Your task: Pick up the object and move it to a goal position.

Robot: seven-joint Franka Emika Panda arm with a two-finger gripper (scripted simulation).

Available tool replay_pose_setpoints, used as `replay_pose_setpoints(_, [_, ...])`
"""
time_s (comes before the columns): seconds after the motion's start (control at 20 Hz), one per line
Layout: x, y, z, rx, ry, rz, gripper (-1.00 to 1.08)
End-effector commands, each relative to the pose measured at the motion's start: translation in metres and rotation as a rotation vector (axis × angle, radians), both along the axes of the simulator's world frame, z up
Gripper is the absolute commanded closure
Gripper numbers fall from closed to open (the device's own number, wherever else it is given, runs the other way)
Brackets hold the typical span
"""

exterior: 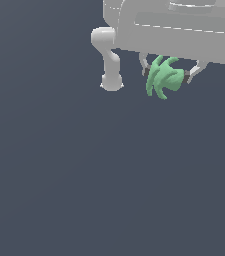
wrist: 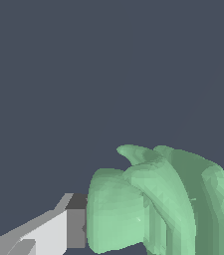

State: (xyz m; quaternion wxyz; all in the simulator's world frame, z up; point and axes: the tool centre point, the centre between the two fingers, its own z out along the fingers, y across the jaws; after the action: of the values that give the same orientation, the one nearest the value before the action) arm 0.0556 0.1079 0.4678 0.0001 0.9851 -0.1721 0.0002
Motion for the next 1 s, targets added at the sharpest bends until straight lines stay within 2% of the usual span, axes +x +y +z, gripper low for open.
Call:
replay_pose_setpoints(0.0, [0.002,0.002,0.01,0.0,0.0,0.0,1.08])
replay_pose_setpoints(0.95, [0.009,0.008,0.037,0.0,0.0,0.0,1.08])
